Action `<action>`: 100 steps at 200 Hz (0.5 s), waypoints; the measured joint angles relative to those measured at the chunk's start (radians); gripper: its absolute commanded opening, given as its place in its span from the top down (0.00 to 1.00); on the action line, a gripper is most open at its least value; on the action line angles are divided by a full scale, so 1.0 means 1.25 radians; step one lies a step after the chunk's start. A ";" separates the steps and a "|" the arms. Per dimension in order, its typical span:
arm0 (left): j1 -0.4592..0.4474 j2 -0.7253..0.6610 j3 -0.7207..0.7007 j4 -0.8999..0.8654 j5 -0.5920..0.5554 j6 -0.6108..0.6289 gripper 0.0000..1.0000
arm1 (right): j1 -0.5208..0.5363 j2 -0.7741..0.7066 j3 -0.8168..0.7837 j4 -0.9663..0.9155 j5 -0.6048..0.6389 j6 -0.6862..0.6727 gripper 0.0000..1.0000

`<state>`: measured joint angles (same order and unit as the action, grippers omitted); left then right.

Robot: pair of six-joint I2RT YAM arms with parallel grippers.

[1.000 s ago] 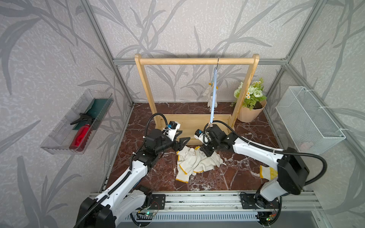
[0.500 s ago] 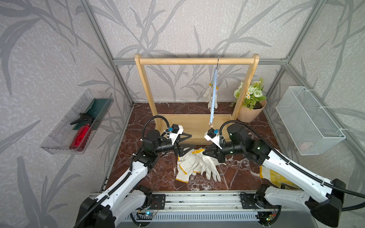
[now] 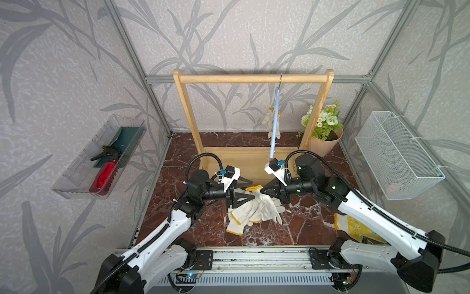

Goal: Clip the gloves onto a hanger to dry
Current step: Pick up the glove from the center of the board.

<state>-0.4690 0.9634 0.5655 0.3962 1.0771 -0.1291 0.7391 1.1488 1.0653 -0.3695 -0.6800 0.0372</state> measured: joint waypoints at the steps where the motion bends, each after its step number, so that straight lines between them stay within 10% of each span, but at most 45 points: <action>1: 0.000 0.000 0.000 0.000 0.000 0.001 0.40 | 0.000 0.000 0.000 0.002 -0.002 0.001 1.00; 32: -0.006 0.017 0.000 -0.001 -0.010 0.009 0.59 | -0.007 -0.005 0.000 0.027 -0.024 0.018 1.00; 55: -0.007 0.016 0.002 -0.003 -0.027 0.010 0.92 | -0.016 -0.010 -0.001 0.043 -0.029 0.025 1.00; 100: -0.007 0.004 0.006 -0.031 -0.053 0.024 1.00 | -0.024 -0.015 -0.020 0.078 -0.043 0.036 0.56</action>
<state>-0.4782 0.9684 0.5728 0.3576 1.0111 -0.0994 0.7094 1.1305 1.0397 -0.2726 -0.7334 0.0822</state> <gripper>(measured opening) 0.054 0.381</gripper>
